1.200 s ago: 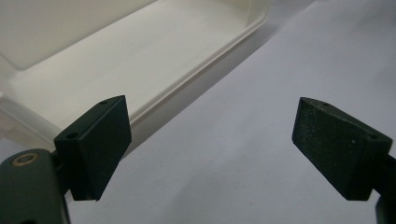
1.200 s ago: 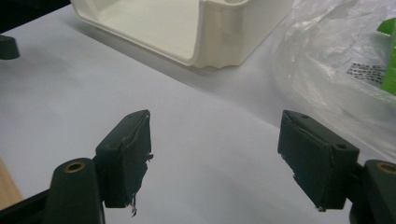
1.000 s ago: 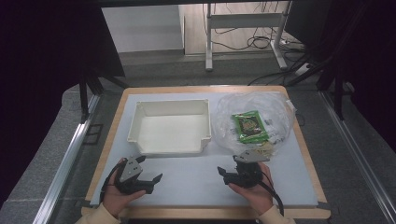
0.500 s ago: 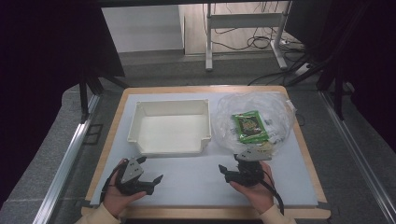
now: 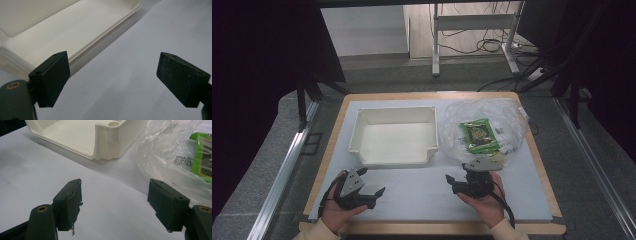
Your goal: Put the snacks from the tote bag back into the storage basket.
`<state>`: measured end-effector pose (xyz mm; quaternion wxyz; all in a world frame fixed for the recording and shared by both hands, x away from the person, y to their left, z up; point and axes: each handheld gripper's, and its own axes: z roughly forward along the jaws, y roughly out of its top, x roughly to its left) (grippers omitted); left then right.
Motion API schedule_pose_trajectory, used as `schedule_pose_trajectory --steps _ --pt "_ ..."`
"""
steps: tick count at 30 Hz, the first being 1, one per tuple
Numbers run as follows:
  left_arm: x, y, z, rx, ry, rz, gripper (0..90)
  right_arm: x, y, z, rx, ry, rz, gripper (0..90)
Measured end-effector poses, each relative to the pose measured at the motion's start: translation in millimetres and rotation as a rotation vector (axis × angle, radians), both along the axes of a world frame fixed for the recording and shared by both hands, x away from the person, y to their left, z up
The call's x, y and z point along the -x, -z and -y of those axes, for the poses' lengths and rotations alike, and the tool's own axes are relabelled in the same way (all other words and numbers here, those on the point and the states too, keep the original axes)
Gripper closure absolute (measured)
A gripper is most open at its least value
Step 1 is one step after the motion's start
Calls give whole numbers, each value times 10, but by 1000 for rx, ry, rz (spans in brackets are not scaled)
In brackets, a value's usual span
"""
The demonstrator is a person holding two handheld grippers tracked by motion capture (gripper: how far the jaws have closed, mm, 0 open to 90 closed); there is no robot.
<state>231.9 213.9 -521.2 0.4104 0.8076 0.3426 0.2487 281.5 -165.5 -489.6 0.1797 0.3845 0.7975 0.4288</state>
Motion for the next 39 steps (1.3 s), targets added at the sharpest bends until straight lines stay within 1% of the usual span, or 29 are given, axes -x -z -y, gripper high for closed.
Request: schedule_pose_trajectory --steps 4,6,9,10,11,12,13,14,19,21,26,32,39 --pt "-11 -1 -2 1 8 -2 115 -6 -33 8 -6 -4 2 277" --pt "-14 -23 -16 9 16 6 114 -17 -80 29 -20 4 -1 273" --pt "-13 -39 -34 15 28 12 115 -33 -114 40 -21 10 1 272" --pt "-12 -45 -46 22 33 12 114 -57 -150 47 -26 13 1 272" --pt "-10 -46 -55 34 35 12 114 -57 -150 47 -26 13 1 272" --pt "-12 -47 -83 37 41 7 115 -82 -182 56 -25 18 6 272" --pt "-12 -47 -83 37 41 7 115 -82 -182 56 -25 18 6 272" --pt "-13 -42 -91 47 40 2 115 -109 -211 61 -20 23 5 272" --pt "-14 -45 -69 45 47 2 115 -154 -283 95 -15 33 8 272" --pt "-13 -48 -56 43 43 3 115 -196 -340 142 -19 30 4 272" --pt "-15 -47 -52 36 24 -3 116 -260 -405 235 -31 28 6 272" --pt "-11 -27 -57 38 17 -14 116 -344 -468 289 -29 41 19 276" --pt "-1 -34 -73 44 11 -12 116 -427 -510 312 -15 51 21 277"
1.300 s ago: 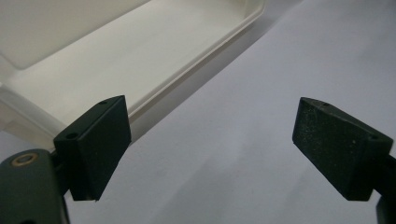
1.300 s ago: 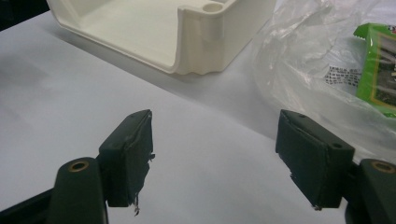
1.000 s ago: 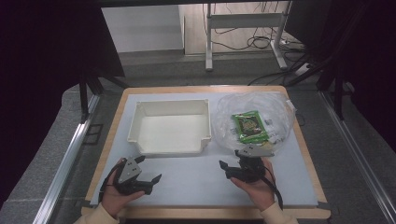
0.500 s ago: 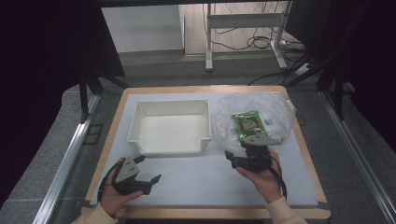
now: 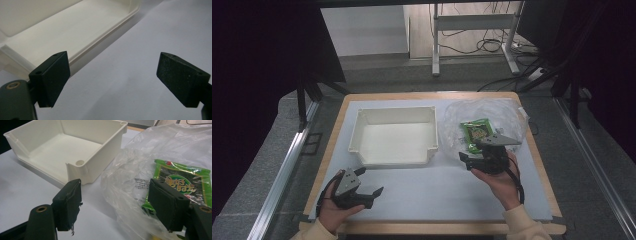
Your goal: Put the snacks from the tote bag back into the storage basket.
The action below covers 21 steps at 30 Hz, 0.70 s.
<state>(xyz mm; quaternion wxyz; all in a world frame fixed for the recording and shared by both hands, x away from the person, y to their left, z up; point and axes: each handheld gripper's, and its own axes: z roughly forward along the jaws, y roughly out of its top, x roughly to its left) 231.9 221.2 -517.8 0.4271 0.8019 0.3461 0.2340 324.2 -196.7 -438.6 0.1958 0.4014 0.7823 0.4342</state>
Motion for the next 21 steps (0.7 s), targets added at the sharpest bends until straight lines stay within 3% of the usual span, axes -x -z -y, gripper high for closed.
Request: schedule_pose_trajectory --steps 10,21 --pt "-3 3 -1 -4 3 -1 116 -138 -89 74 10 14 -35 283" --pt "1 -3 -14 -9 15 -1 116 -452 -205 225 14 74 -83 297"
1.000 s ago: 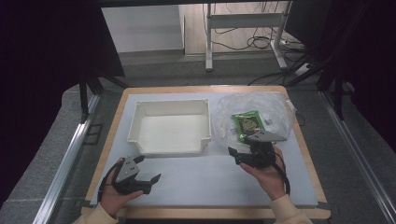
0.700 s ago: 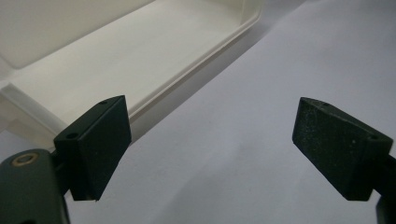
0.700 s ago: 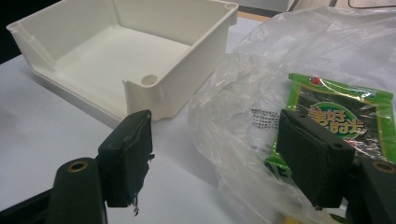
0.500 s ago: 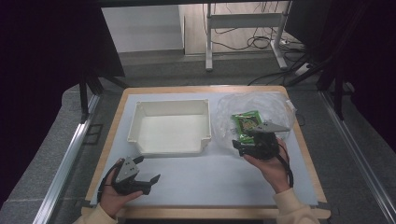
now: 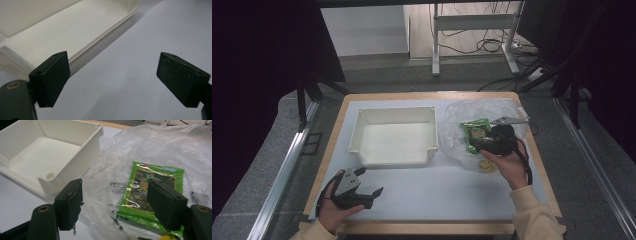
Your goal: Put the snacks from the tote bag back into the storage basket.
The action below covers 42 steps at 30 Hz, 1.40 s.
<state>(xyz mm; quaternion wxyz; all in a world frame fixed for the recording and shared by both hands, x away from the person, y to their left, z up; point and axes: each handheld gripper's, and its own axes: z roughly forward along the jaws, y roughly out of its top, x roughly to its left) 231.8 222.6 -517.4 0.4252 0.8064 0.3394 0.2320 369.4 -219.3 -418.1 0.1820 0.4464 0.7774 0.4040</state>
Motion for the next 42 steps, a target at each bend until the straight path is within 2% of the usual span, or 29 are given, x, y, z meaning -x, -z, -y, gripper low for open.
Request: schedule_pose_trajectory --steps 6,14,26,31,39,42 --pt "-1 1 -1 6 -4 0 116 -132 -6 42 1 15 -22 302" --pt "-5 3 -4 6 -8 -2 116 -298 2 52 26 19 -57 308" --pt "-8 2 -8 5 -12 -2 116 -419 -21 135 32 49 -70 307" --pt "-11 3 -8 5 -15 -3 116 -476 3 198 21 63 -87 307" --pt "-10 1 -14 8 -16 -4 116 -580 32 257 36 87 -103 307" --pt "-10 -2 -15 9 -16 -3 116 -647 53 298 34 101 -123 307"
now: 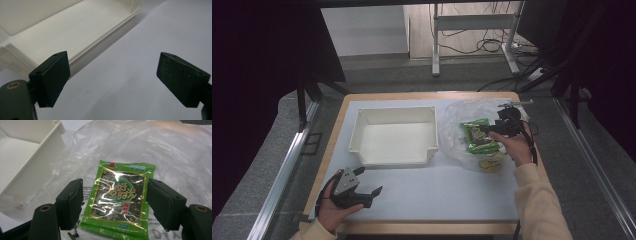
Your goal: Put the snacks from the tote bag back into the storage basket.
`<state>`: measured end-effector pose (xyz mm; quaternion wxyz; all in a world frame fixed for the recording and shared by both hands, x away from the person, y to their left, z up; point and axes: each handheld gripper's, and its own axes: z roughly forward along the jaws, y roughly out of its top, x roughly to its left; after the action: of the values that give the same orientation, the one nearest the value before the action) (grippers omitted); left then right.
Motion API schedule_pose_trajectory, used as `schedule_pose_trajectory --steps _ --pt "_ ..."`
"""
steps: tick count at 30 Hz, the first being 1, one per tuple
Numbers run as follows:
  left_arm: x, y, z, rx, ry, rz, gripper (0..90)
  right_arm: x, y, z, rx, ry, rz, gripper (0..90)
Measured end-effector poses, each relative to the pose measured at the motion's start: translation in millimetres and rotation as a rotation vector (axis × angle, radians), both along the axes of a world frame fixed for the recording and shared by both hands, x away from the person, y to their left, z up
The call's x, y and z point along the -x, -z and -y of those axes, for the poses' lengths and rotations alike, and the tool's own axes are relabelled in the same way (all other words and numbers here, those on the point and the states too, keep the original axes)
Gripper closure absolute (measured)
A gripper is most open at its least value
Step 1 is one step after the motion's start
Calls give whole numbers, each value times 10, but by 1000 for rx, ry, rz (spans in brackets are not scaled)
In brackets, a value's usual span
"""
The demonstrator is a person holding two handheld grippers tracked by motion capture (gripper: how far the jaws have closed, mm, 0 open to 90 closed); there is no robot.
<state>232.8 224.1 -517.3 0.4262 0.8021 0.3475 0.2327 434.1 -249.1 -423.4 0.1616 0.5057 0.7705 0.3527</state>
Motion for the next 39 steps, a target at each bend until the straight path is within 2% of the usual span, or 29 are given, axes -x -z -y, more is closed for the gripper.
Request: schedule_pose_trajectory --steps 10,21,31,39 --pt "-2 -1 -8 0 -4 1 113 -170 107 75 13 32 -39 307" --pt "-1 -4 -11 -1 -6 3 113 -278 192 99 16 50 -72 310" --pt "0 -8 -21 1 -7 5 113 -376 212 57 45 51 -91 312" --pt "0 -13 -27 4 -10 7 113 -486 297 66 66 68 -131 339"
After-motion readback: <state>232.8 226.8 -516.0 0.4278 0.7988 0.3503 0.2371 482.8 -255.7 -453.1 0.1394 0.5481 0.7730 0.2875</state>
